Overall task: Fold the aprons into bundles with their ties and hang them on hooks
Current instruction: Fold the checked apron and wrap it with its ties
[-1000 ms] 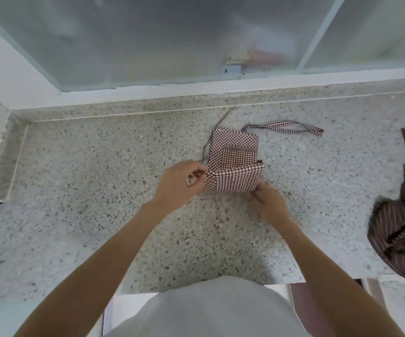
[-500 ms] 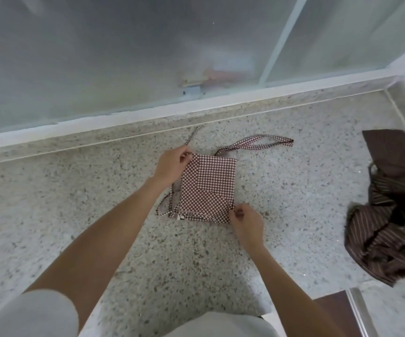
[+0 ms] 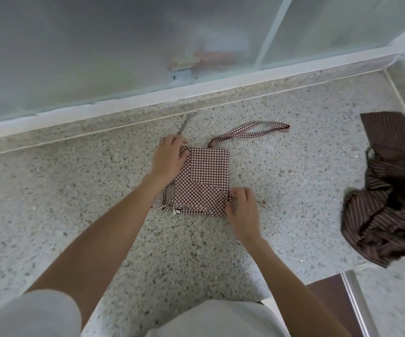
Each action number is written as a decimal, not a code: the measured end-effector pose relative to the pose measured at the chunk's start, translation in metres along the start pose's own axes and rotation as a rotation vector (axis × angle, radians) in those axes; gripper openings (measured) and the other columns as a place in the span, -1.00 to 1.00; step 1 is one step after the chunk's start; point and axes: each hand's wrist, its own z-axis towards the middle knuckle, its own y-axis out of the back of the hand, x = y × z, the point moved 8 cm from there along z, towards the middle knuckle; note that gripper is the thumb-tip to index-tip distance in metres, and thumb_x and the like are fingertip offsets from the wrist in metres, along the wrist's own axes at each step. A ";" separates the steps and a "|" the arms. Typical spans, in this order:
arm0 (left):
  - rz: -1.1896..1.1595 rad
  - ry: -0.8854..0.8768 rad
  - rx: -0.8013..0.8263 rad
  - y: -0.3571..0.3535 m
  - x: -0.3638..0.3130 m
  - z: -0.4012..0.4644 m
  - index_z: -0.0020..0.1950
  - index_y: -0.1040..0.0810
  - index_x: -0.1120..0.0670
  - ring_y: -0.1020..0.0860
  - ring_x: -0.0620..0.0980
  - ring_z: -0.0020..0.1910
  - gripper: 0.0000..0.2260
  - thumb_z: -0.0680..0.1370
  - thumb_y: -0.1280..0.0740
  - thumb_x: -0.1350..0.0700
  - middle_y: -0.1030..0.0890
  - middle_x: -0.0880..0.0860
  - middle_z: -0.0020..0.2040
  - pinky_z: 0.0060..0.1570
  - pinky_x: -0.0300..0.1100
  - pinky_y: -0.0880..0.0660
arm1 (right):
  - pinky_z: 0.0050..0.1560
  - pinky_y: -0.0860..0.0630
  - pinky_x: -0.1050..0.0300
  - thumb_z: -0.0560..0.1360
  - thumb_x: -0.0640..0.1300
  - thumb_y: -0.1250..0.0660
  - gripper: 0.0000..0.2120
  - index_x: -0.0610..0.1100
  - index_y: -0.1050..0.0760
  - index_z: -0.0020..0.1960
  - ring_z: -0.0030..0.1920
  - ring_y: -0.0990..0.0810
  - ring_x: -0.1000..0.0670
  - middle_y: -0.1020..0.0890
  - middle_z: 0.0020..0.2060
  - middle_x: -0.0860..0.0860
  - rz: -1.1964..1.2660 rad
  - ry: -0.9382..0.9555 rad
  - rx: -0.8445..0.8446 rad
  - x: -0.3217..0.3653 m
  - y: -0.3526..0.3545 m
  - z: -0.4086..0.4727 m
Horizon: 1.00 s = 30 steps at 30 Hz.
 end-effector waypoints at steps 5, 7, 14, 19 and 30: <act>0.014 -0.337 -0.017 0.002 -0.027 -0.069 0.20 -0.51 0.06 -0.41 0.03 0.23 -0.64 0.54 -0.20 -0.12 -0.50 0.03 0.21 0.23 -0.06 -0.35 | 0.31 -0.29 -0.08 0.49 0.03 -0.21 -0.70 -0.08 -0.47 0.15 0.27 -0.40 -0.09 -0.49 0.22 -0.06 -0.315 0.578 0.067 0.029 0.002 -0.003; 0.124 -0.392 0.104 -0.022 -0.018 -0.099 0.30 -0.45 0.04 -0.36 0.04 0.32 -0.48 0.47 -0.18 -0.26 -0.44 0.04 0.32 0.32 0.01 -0.29 | 0.41 -0.15 -0.12 0.48 0.16 -0.18 -0.57 -0.08 -0.44 0.22 0.35 -0.34 -0.11 -0.45 0.29 -0.08 -0.447 0.697 0.192 0.026 -0.012 -0.002; 0.214 -0.317 0.298 -0.048 0.017 -0.118 0.49 -0.20 0.07 -0.15 0.02 0.47 -0.20 0.38 -0.36 -0.28 -0.18 0.03 0.50 0.46 -0.05 0.06 | 0.37 -0.26 -0.18 0.39 0.19 -0.33 -0.44 -0.15 -0.29 0.19 0.27 -0.47 -0.17 -0.51 0.22 -0.17 -0.575 0.807 0.401 0.014 -0.025 0.012; 0.177 -0.344 0.285 -0.040 0.013 -0.106 0.48 -0.19 0.13 -0.26 0.07 0.41 -0.19 0.37 -0.43 -0.18 -0.27 0.10 0.45 0.42 -0.15 -0.01 | 0.35 -0.26 -0.08 0.51 -0.03 -0.16 -0.75 -0.18 -0.46 0.01 0.13 -0.60 -0.11 -0.62 0.10 -0.15 -0.493 0.919 0.321 0.026 -0.015 0.018; -0.096 0.075 0.086 -0.003 0.022 -0.055 0.13 -0.54 0.15 -0.42 -0.06 -0.45 -0.73 0.59 -0.23 -0.01 -0.50 0.03 -0.34 -0.49 -0.29 -0.23 | -0.48 -0.28 0.30 0.64 -0.06 -0.03 -0.80 -0.16 -0.33 0.09 -0.46 -0.39 0.08 -0.43 -0.40 0.07 0.153 0.092 0.297 0.018 0.008 0.079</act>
